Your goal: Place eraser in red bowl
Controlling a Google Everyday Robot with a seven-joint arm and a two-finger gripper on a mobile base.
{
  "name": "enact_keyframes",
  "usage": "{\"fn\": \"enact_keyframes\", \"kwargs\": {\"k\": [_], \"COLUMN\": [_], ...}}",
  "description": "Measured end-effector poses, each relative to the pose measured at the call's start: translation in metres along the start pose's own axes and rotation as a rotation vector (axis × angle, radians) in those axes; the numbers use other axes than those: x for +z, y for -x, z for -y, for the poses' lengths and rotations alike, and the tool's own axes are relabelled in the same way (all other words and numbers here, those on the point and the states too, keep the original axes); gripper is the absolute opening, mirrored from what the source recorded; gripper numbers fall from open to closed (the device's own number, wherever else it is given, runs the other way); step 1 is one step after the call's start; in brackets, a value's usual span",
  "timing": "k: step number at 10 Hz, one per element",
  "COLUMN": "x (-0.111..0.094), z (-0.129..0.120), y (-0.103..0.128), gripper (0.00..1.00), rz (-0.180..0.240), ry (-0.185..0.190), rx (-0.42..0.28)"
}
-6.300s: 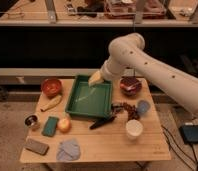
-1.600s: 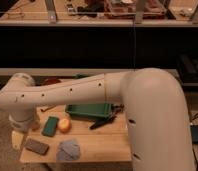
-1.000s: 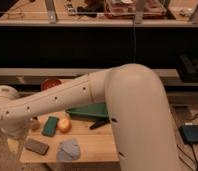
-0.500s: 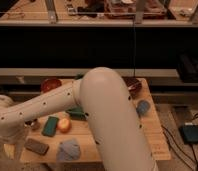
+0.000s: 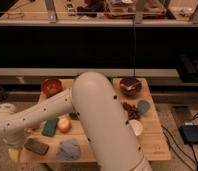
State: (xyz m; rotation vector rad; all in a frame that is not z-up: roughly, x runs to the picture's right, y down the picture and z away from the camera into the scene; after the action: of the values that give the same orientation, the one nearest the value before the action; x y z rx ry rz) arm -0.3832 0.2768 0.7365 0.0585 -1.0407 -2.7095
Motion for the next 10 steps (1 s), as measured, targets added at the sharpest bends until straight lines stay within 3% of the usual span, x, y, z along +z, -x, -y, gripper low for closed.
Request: {"fn": "enact_keyframes", "kwargs": {"k": [8, 10], "x": [0.02, 0.023], "z": [0.002, 0.003], "y": [0.013, 0.016], "gripper": [0.8, 0.67], "rz": [0.01, 0.013], "ry": [0.006, 0.0], "rx": [-0.018, -0.014]}}
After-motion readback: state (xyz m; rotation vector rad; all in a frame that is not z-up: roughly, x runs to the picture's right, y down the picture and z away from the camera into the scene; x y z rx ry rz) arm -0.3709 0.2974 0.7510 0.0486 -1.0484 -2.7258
